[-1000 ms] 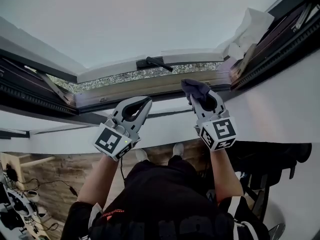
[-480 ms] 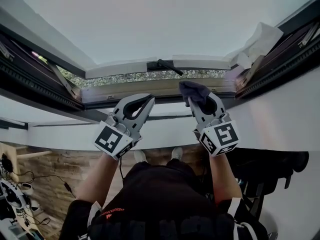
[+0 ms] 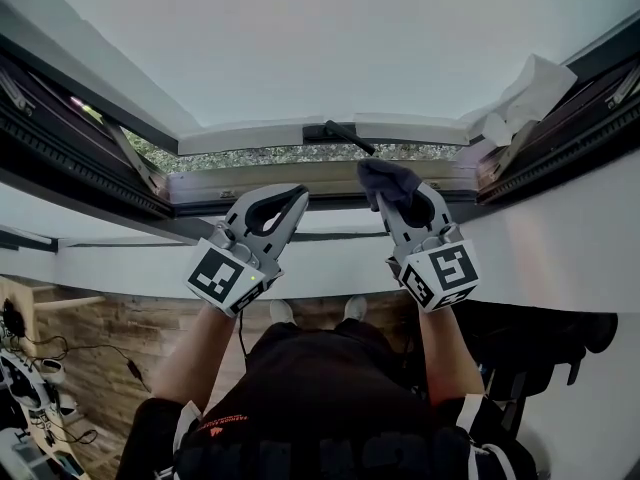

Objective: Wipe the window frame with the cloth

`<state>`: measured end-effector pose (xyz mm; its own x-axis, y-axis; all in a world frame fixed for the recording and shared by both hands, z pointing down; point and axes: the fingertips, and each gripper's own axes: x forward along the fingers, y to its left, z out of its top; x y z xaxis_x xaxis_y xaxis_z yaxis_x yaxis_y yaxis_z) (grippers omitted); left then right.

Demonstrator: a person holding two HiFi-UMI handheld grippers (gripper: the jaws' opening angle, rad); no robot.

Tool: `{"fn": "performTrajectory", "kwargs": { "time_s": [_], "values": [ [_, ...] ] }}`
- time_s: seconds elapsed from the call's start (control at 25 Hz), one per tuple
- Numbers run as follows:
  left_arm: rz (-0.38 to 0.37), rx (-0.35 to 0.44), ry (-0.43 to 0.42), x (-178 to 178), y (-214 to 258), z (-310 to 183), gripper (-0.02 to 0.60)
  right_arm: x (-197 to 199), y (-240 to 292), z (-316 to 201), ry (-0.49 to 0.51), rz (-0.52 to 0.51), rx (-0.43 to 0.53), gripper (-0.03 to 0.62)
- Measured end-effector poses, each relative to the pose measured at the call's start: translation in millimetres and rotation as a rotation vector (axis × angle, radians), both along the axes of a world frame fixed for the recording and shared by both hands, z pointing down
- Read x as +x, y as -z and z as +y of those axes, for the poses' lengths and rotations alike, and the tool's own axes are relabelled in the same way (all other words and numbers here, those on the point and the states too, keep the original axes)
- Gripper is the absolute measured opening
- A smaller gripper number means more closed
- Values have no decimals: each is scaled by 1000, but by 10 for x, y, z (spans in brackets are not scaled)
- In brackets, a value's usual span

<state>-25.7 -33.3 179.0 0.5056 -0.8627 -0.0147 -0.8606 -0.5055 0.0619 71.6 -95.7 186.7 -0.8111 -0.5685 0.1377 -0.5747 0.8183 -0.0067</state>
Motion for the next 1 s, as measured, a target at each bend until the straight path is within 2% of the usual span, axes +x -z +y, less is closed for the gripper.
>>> {"fn": "performTrajectory", "kwargs": {
  "time_s": [0.56, 0.68, 0.84, 1.0],
  "values": [
    [5, 10, -4, -42, 26, -10, 20, -77, 27, 14, 14, 17, 5, 61],
    [-2, 33, -4, -43, 33, -19, 20, -73, 29, 19, 15, 19, 4, 61],
    [9, 3, -10, 20, 26, -3, 20, -35, 32, 35, 10, 16, 4, 61],
    [11, 9, -13, 55, 32, 18, 20, -13, 16, 65, 10, 19, 2, 61]
  ]
}}
